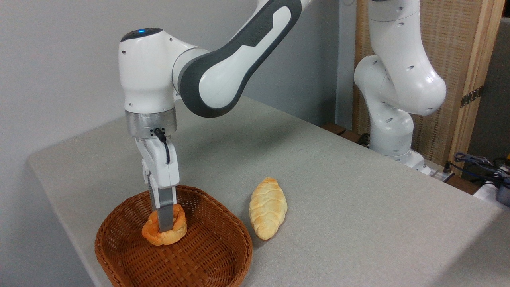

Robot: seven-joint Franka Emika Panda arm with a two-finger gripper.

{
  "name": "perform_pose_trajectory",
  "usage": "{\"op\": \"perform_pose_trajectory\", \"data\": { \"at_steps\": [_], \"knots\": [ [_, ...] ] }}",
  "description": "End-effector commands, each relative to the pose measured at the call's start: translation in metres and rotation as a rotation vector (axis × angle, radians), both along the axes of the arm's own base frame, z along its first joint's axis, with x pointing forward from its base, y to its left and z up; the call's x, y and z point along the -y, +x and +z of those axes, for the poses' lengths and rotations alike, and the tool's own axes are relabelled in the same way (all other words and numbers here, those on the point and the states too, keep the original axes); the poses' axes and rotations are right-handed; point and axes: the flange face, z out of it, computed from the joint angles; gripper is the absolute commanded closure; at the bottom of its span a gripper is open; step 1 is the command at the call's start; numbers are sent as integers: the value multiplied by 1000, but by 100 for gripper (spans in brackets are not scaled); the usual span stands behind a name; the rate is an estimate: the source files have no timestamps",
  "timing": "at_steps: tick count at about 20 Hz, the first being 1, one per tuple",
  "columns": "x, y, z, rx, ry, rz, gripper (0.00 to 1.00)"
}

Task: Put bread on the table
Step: 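Lift the orange bun up out of the basket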

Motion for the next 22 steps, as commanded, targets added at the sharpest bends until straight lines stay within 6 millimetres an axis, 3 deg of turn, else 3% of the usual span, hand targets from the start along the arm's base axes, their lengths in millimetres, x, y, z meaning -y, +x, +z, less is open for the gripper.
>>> {"op": "perform_pose_trajectory", "data": {
  "at_steps": [1,5,12,15,19,22],
  "knots": [
    [1,-1,2,22,11,-16,72],
    [-8,1,22,57,3,11,72],
    [-54,-10,98,167,-26,101,71],
    [-77,-31,127,129,-53,147,72],
    [-80,-68,151,15,-43,153,71],
    [-70,-104,145,-50,-39,130,70]
  ]
}}
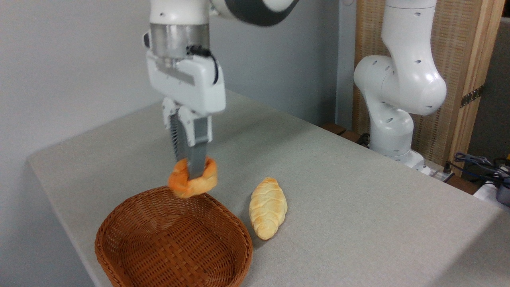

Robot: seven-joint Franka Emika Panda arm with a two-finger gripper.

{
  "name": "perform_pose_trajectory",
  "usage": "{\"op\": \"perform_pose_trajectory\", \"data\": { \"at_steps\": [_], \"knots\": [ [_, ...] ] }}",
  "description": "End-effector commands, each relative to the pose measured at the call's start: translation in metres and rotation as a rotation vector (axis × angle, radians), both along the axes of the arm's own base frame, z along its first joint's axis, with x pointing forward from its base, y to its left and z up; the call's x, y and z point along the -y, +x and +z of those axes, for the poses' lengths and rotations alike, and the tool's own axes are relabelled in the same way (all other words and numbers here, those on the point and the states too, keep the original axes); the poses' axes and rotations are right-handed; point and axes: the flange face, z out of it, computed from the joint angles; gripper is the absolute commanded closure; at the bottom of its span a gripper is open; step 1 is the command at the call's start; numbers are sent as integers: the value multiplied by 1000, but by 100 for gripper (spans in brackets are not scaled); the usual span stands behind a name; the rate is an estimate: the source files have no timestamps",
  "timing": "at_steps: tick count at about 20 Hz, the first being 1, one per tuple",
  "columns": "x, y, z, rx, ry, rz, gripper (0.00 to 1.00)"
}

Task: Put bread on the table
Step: 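Lift the orange bun up out of the basket, then carry the bun over the table beside the glazed roll and lower it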

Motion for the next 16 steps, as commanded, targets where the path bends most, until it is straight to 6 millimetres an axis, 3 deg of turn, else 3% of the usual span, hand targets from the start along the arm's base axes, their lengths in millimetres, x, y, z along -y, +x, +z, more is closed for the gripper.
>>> {"op": "perform_pose_trajectory", "data": {
  "at_steps": [1,5,9,12,13,14,16],
  "knots": [
    [20,-48,-15,-69,-17,-45,70],
    [63,-72,-55,-149,9,-135,69],
    [81,-83,-84,-203,35,-177,52],
    [86,-85,-92,-218,42,-187,13],
    [88,-85,-93,-219,42,-190,5],
    [90,-86,-95,-225,44,-195,0],
    [93,-86,-97,-228,45,-201,0]
  ]
}}
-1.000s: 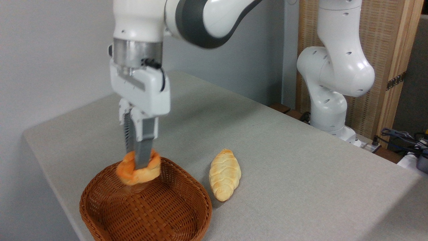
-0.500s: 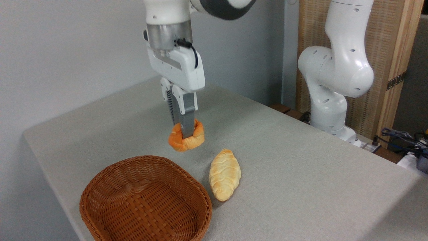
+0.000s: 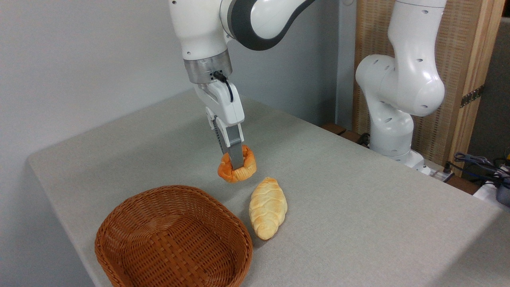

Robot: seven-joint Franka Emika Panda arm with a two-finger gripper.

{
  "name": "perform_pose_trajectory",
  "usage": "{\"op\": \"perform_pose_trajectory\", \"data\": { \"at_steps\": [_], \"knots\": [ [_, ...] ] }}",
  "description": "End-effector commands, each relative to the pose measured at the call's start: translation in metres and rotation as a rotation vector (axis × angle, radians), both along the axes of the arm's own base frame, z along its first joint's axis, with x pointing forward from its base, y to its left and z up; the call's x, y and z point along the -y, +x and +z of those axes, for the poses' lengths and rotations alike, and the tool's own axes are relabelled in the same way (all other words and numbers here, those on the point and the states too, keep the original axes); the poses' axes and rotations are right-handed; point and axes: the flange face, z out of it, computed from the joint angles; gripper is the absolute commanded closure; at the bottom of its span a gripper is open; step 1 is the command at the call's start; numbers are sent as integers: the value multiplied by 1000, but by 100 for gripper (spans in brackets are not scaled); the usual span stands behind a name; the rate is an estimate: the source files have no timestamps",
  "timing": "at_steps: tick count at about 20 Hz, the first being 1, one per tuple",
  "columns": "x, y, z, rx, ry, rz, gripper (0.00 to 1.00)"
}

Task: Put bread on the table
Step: 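Carry the bun over the table beside the glazed roll and lower it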

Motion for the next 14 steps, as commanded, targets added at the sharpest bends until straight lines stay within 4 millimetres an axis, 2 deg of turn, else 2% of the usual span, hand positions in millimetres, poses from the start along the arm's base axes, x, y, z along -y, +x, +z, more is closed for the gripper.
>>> {"op": "perform_pose_trajectory", "data": {
  "at_steps": [1,14],
  "knots": [
    [6,-3,-2,1,-7,-15,0],
    [11,-4,-6,-12,-6,-17,0]
  ]
}}
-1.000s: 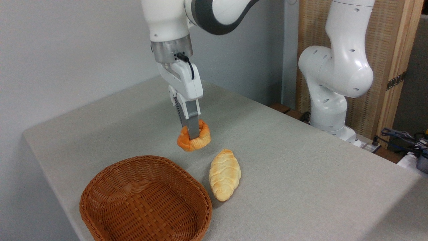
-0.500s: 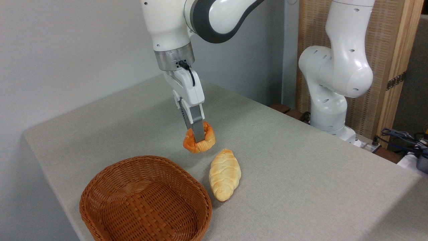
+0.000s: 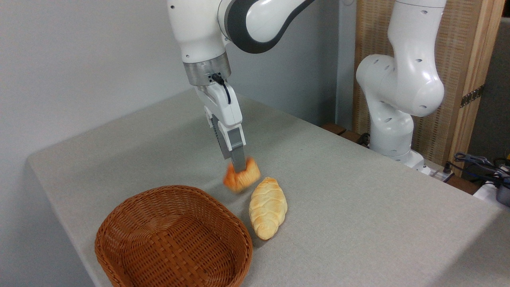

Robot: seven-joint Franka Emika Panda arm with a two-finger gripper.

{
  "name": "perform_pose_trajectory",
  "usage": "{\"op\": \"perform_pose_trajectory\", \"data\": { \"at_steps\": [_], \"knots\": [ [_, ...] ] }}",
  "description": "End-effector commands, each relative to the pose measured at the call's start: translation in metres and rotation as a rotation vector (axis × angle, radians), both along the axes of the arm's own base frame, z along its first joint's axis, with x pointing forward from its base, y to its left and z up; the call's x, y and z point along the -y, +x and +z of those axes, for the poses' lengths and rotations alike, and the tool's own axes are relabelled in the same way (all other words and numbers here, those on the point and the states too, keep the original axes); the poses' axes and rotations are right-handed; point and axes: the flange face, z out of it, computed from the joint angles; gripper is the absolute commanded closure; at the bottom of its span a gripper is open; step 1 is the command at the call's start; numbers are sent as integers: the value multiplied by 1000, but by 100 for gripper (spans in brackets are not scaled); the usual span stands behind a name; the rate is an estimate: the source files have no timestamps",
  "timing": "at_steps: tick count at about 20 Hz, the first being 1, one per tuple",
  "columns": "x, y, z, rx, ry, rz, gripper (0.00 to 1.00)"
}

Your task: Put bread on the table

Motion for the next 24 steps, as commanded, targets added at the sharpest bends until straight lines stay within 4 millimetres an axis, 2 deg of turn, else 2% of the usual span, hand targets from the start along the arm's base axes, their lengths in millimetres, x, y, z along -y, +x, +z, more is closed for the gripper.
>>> {"op": "perform_pose_trajectory", "data": {
  "at_steps": [1,5,7,10,13,16,21,24],
  "knots": [
    [0,-1,1,3,-11,8,0],
    [1,0,4,7,-13,8,0],
    [-4,3,13,26,-19,16,0],
    [-5,18,54,103,-43,35,0],
    [-38,36,91,81,-46,109,0],
    [-57,52,119,118,-57,153,0],
    [-73,71,149,131,-133,272,0],
    [-74,83,157,74,-120,287,0]
  ]
}}
